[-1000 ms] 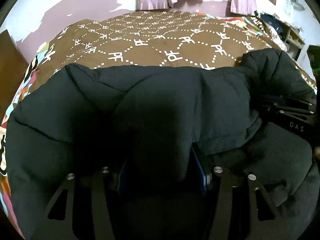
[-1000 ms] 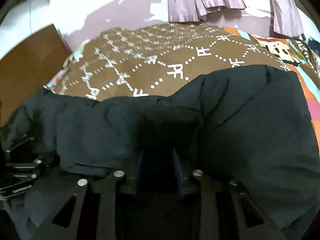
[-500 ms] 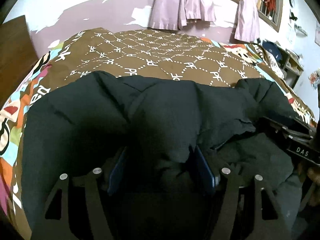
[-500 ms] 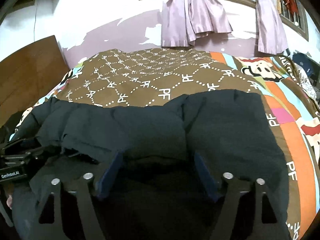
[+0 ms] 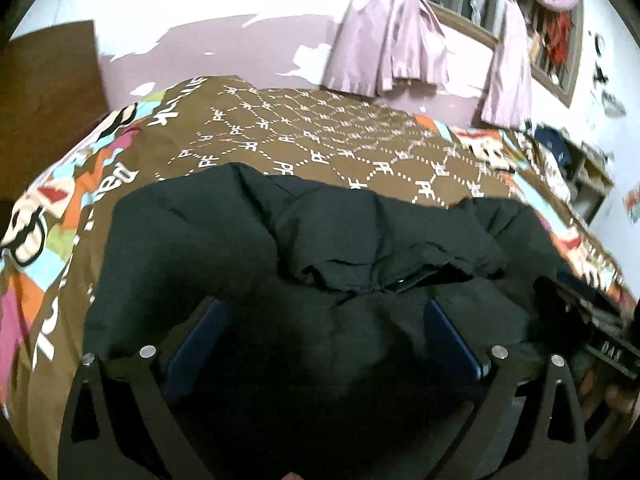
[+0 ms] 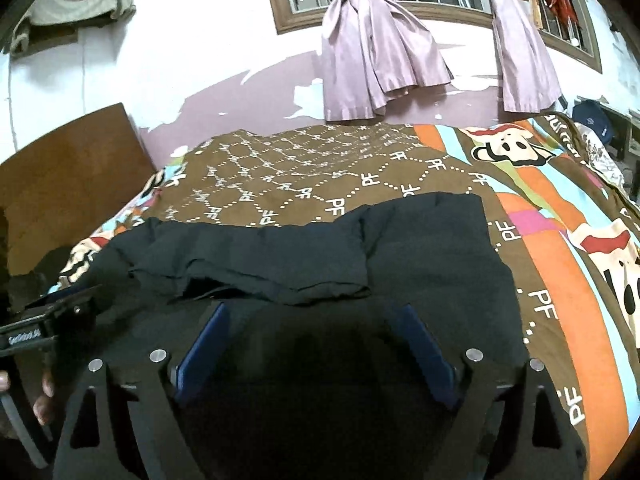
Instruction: Fold large clothes
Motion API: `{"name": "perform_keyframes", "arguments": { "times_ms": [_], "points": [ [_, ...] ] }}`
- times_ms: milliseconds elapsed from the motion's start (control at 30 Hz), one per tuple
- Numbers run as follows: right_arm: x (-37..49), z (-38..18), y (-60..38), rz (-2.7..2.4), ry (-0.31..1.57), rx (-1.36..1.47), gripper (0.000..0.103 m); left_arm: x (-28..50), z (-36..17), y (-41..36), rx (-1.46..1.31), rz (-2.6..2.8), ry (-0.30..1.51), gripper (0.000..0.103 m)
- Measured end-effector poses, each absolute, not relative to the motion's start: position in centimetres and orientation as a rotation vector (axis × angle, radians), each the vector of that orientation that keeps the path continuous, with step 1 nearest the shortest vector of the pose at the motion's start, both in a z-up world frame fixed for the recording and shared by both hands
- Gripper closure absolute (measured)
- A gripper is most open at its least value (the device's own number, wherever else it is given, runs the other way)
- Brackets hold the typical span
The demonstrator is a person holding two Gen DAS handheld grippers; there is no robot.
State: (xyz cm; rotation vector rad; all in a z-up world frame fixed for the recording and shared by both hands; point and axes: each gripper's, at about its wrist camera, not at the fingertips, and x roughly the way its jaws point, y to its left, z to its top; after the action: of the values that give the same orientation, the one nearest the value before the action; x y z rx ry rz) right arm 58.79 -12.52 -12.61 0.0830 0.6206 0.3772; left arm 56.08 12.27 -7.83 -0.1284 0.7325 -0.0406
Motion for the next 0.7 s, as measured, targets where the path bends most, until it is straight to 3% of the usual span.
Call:
{"name": "perform_keyframes", "arguments": {
  "times_ms": [333,700],
  "points": [
    [53.4,-9.0,-14.0,0.425,0.633,0.092,0.000,50.5,-4.4,11.0,-0.140,-0.021,0.726,0.002],
    [45.5,-5.2,-15.2,0.487,0.649,0.021,0.000,41.4,0.0,6.8,-0.008,-0.155,0.722,0.002]
  ]
}}
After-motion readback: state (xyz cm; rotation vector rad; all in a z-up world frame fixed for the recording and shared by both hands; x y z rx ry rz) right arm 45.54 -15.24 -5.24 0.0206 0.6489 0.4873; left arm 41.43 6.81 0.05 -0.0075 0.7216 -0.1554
